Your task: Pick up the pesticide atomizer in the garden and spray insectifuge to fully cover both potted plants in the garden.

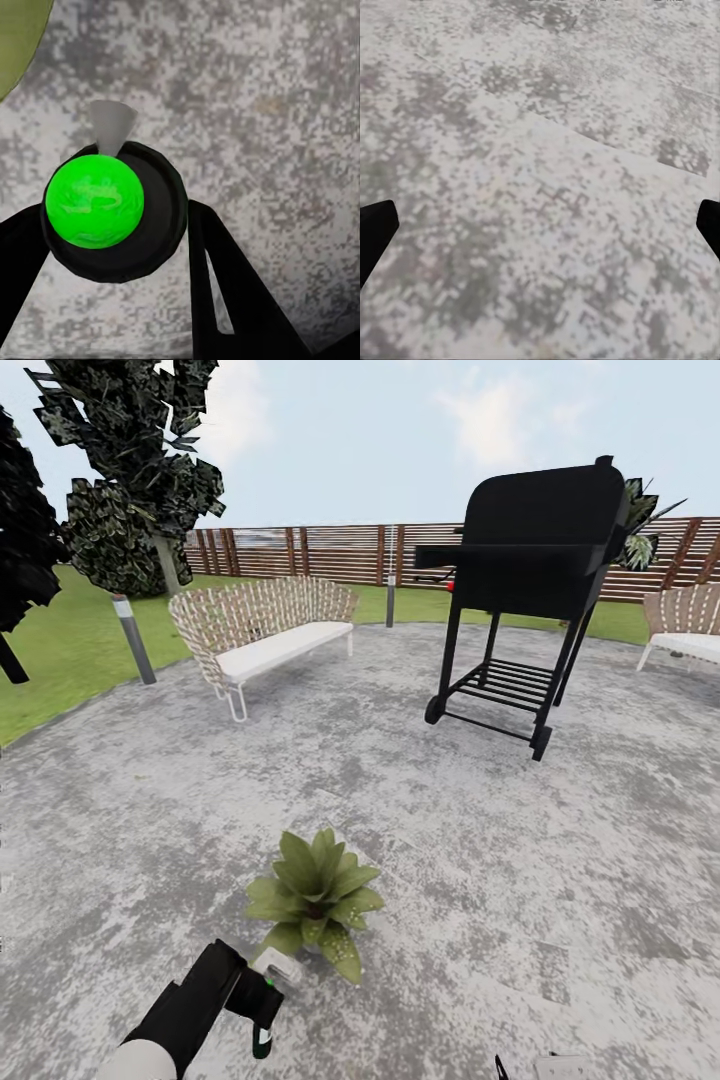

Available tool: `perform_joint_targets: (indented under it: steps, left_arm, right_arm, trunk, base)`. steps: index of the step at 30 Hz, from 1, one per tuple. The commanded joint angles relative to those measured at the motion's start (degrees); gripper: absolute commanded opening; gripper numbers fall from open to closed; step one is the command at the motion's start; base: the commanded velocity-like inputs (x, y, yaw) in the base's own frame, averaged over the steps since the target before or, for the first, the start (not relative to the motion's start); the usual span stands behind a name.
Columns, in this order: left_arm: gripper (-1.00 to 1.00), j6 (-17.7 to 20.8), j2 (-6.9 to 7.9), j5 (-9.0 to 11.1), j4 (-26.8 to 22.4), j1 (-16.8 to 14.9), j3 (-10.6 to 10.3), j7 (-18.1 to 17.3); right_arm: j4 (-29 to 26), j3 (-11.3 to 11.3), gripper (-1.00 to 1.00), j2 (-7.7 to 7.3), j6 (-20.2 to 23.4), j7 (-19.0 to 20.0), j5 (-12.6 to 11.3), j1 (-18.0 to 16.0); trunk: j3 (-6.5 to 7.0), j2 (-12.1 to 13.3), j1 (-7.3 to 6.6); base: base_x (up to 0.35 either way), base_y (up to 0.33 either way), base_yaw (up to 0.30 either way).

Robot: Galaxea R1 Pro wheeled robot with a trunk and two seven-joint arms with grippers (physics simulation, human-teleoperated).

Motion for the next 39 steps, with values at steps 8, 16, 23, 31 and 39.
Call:
perform_joint_targets:
  steps: [8, 16, 23, 31, 39]
  left_arm:
    - [-1.00, 0.0, 0.27, -0.4, -0.1, 0.0, 1.8, -0.5]
    - [-1.00, 0.0, 0.30, -0.6, -0.1, 0.0, 1.7, -0.5]
    - [-1.00, -0.1, 0.47, -1.1, 0.7, 0.1, 1.4, -0.4]
    - [-1.00, 0.2, 1.78, -1.2, 0.8, 0.2, 1.6, -0.4]
    - [-1.00, 0.2, 2.40, -1.2, 0.7, 0.1, 1.2, -0.4]
  right_arm:
    - [0.0, -0.4, 1.00, -0.01, -0.2, -0.1, 0.5, 0.0]
    - [0.0, -0.4, 1.00, 0.04, -0.2, -0.1, 0.4, 0.0]
    - [0.0, -0.4, 1.00, 0.04, -0.2, -0.1, 0.4, 0.0]
    - [0.0, -0.3, 1.00, 0.04, -0.2, -0.1, 0.4, 0.0]
    - [0.0, -0.3, 1.00, 0.11, -0.2, -0.1, 0.5, 0.0]
  trunk:
    - [-0.05, 0.0, -0.02]
    - [-0.05, 0.0, -0.02]
    - [-0.05, 0.0, -0.02]
    - [-0.05, 0.0, -0.02]
    - [-0.05, 0.0, -0.02]
  base:
    - [0.042, 0.285, 0.000]
    - [0.068, 0.297, 0.000]
    - [0.001, 0.029, -0.125]
    - [0.000, 0.012, -0.186]
    - [-0.007, 0.261, -0.007]
